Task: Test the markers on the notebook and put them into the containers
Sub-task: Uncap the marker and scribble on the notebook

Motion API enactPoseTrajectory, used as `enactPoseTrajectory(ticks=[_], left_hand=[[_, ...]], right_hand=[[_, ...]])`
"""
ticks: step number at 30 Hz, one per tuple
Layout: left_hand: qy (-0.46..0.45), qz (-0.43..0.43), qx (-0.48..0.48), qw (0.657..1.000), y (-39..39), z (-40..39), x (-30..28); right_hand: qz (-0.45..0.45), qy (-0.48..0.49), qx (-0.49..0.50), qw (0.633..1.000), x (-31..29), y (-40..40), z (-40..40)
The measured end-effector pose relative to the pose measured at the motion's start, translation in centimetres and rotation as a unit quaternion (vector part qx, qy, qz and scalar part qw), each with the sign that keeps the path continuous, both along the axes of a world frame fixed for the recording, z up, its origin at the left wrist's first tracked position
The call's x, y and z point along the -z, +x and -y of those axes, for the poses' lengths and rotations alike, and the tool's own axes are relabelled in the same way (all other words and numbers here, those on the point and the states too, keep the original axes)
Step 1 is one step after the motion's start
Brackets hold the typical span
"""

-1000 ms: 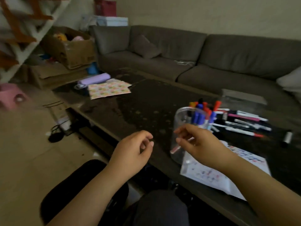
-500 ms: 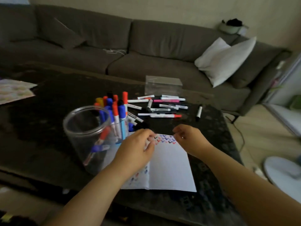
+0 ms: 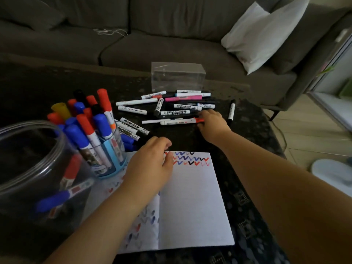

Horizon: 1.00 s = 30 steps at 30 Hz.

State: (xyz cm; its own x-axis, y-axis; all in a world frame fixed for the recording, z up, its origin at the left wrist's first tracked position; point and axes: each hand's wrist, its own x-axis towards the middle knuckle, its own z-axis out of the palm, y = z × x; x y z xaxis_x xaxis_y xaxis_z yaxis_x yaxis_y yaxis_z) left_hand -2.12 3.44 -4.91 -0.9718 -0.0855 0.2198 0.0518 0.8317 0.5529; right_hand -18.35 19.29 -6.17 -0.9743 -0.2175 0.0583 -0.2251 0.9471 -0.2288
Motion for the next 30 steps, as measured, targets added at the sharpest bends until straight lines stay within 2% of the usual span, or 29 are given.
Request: enactPoseTrajectory(ticks=[8,10,12,15,19,22,26,27,30], left_hand=[[0.035,0.022,-0.014,0.999,0.3,0.1,0.2],[0.053,0.024,-0.009,0.998,0.8,0.2,0.2],[0.092,0.035,-0.015,0.995,1.6,0.3,0.1],[0.182,0.075,-0.044,0.980,2.7,0.3,-0.2],[0.281,0.116,-0.034,0.952,4.5,-0.5,-2.0],[0.376,0.187,-0.044,0.907,5.9,-1.5,-3.5],[0.546,0.257,-0.051,0.796,7.6,-1.5,-4.8],[0.568,0.262,-0.042,0.779,8.1,-1.5,-5.1],[0.593,0.258,-0.032,0.762,9.6,-1.5,-6.0]], right_hand=[[0.018,0.057,0.003,0.998,0.6,0.3,0.1],[0.055,0.006,0.011,0.998,-0.2,2.1,0.1],[0.076,-0.086,0.020,0.993,-1.2,4.7,0.1],[0.029,-0.190,-0.007,0.981,-2.8,10.0,-0.3],[-0.127,-0.256,-0.150,0.947,-3.5,17.5,-0.6],[-0.148,-0.270,-0.222,0.925,-3.3,21.1,-0.7],[-0.137,-0.296,-0.267,0.907,-4.1,24.5,-1.2],[-0.123,-0.302,-0.273,0.905,-4.4,25.2,-1.3],[-0.056,-0.304,-0.287,0.907,-5.2,27.2,-1.6]])
